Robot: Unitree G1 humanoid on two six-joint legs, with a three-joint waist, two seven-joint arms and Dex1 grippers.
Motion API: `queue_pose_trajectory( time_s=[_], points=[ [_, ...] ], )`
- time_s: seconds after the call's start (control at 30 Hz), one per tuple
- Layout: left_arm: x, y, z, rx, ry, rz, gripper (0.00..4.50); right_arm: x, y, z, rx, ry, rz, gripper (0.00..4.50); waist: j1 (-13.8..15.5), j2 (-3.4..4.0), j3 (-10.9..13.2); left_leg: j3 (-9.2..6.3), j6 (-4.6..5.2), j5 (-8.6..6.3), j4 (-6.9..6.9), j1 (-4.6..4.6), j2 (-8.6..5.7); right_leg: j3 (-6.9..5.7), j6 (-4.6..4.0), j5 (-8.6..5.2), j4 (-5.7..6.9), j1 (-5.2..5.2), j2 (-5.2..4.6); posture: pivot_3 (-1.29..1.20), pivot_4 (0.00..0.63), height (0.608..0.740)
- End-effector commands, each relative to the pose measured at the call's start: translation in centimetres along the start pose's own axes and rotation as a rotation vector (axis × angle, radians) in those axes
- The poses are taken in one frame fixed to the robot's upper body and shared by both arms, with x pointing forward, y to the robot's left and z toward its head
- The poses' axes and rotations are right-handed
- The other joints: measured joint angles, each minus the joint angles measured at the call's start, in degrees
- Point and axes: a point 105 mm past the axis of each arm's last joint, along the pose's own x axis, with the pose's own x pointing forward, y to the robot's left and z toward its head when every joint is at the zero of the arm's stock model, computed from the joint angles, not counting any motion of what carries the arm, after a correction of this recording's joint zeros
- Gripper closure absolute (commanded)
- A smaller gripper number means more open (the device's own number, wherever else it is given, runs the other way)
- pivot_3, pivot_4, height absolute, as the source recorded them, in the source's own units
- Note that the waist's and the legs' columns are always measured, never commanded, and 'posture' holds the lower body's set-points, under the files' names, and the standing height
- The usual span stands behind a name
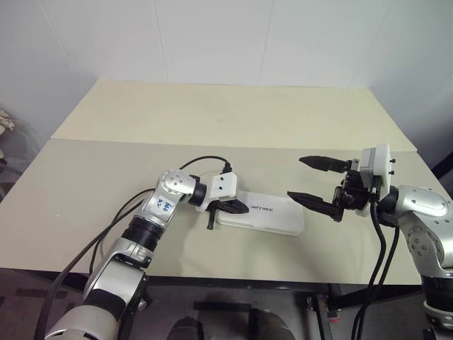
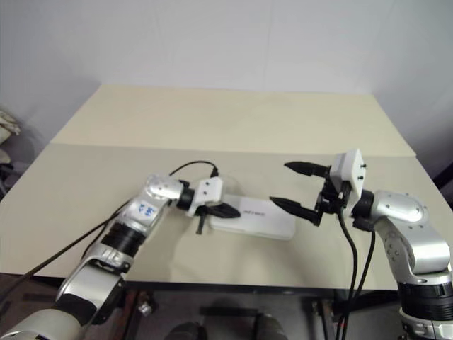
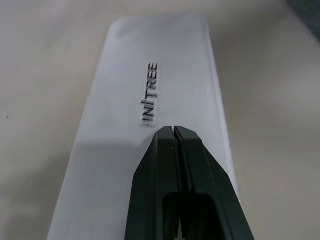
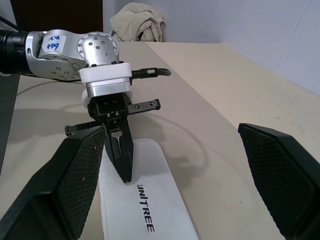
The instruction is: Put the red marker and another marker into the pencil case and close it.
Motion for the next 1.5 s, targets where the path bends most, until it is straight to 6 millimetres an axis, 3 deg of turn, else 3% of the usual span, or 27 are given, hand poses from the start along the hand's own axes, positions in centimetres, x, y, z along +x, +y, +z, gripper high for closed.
queue_pose_trajectory(
  time_s=[0.03, 0.17, 0.37, 0.47, 0.67, 0.83, 1.2, 1.5],
  points=[
    [-3.2, 1.2, 3.2, 0.04, -0.142, 0.084, 4.46, -0.2, 0.0, -0.1, -0.011, -0.002, 0.008, 0.0, -0.2, 0.0, 0.0, 0.0, 0.0, 0.0, 0.0, 0.0, 0.01, 0.0, 0.0, 0.0, 0.01, -0.02, 0.0, 0.0, 0.15, 0.74],
    [-8.0, 0.7, 5.2, 0.064, -0.269, 0.14, 4.46, -0.5, -0.4, -1.0, -0.007, 0.034, 0.021, 0.0, -0.9, 0.01, 0.0, -0.02, 0.0, 0.0, -0.09, 0.05, 0.09, -0.03, -0.09, -0.05, 0.13, -0.06, 0.04, 0.0, 0.15, 0.74],
    [-14.0, -0.7, 3.5, -0.042, -0.242, 0.255, 4.46, -0.9, -1.5, -1.5, -0.024, 0.063, 0.032, 0.0, -1.5, 0.01, 0.0, 0.02, -0.01, -0.01, -0.11, 0.1, 0.09, -0.04, -0.1, -0.06, 0.24, -0.04, 0.0, 0.0, 0.15, 0.74],
    [-15.6, -1.3, 2.8, -0.055, -0.217, 0.292, 3.81, -1.0, -1.9, -1.6, -0.031, 0.069, 0.038, 0.0, -1.3, 0.0, 0.0, 0.0, -0.02, 0.0, -0.1, 0.1, 0.09, -0.06, -0.11, -0.06, 0.14, -0.04, 0.0, 0.0, 0.15, 0.74],
    [-18.9, -1.7, 1.1, -0.056, -0.176, 0.427, 1.79, -1.3, -2.2, -1.9, -0.071, 0.112, 0.081, 0.0, -1.4, 0.0, 0.0, 0.01, -0.05, -0.03, -0.13, 0.07, 0.07, -0.13, -0.11, -0.07, 0.11, -0.03, -0.1, 0.0, 0.15, 0.74],
    [-19.9, -2.5, 0.2, -0.068, -0.137, 0.435, 0.1, -1.7, -2.5, -2.3, -0.083, 0.129, 0.094, 0.0, -1.4, 0.0, 0.0, 0.01, -0.06, -0.04, -0.15, 0.08, 0.08, -0.16, -0.14, -0.08, 0.09, -0.03, -0.1, 0.0, 0.15, 0.74],
    [-18.7, -1.3, -0.3, -0.02, -0.104, 0.413, 0.1, -5.2, -4.4, -3.3, -0.127, 0.241, 0.055, 0.0, -1.4, 0.01, 0.0, 0.04, -0.06, -0.04, -0.16, 0.08, 0.07, -0.18, -0.16, -0.09, 0.03, -0.04, -0.13, 0.0, 0.15, 0.74],
    [-17.6, -2.4, -0.6, -0.048, -0.08, 0.385, 0.1, -3.9, -4.2, -3.1, -0.138, 0.21, 0.069, 0.0, -1.6, 0.02, 0.0, 0.07, -0.07, -0.05, -0.19, 0.1, 0.11, -0.16, -0.16, -0.09, 0.09, -0.08, -0.12, 0.0, 0.15, 0.74]
  ],
)
